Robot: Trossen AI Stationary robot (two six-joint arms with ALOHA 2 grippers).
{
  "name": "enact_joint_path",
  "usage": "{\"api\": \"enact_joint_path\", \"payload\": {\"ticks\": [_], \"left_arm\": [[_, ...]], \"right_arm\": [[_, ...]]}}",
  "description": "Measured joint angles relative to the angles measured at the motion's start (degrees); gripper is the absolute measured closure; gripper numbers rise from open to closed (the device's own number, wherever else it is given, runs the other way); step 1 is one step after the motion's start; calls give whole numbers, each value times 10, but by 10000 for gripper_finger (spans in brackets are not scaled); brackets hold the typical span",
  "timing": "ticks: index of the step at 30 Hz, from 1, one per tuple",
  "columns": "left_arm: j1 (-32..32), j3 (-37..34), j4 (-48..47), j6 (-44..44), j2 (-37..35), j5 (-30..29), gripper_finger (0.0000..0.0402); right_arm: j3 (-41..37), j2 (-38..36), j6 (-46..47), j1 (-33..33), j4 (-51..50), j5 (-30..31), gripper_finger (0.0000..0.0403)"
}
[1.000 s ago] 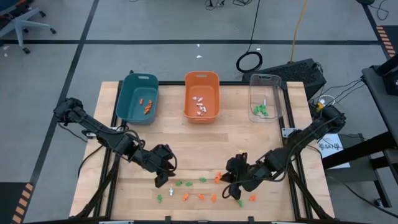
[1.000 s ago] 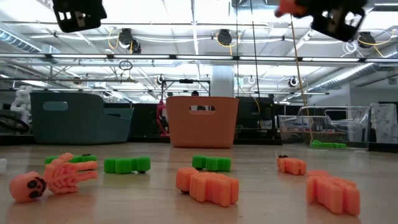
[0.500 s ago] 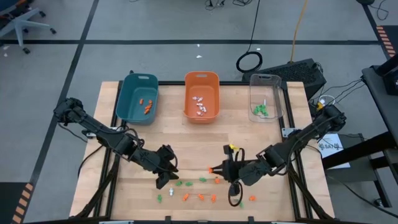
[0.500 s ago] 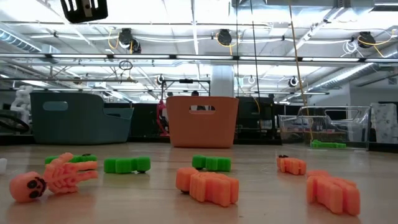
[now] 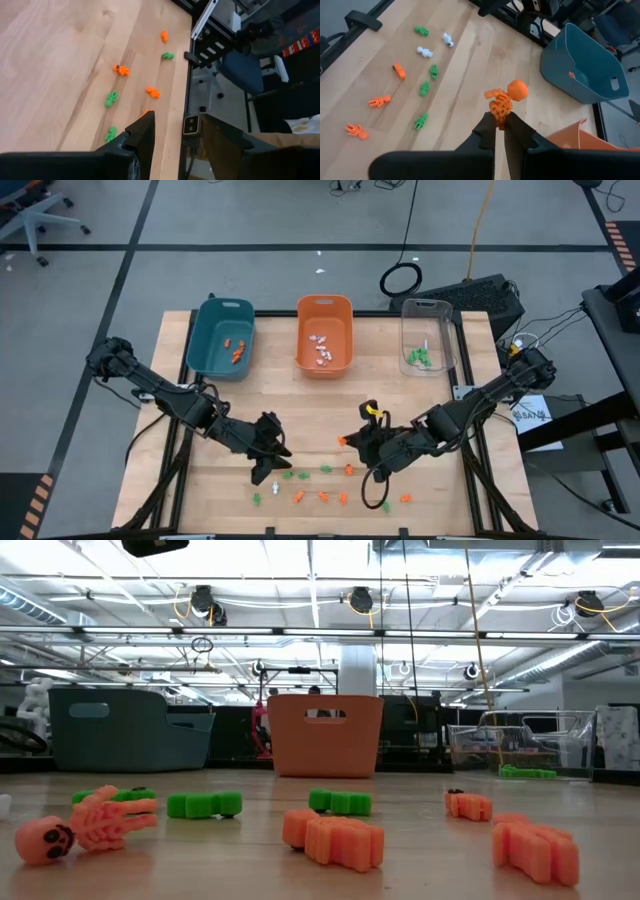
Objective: Sort Halloween decoration
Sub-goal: Put the orange skeleton toy into the blue bin
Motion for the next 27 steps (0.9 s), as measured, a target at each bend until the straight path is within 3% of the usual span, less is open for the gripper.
{"api": "enact_joint_path", "payload": {"ticks": [9, 14, 27], "left_arm": [[9, 0, 10, 25, 0, -11, 243], [27, 3, 72, 74, 0, -11, 243], [103, 101, 78, 231, 0, 32, 231]], "right_arm": [[0, 0, 66, 0, 19, 1, 403], [0, 0, 78, 0, 64, 0, 403], [0, 0, 82, -8, 145, 0, 403]]}}
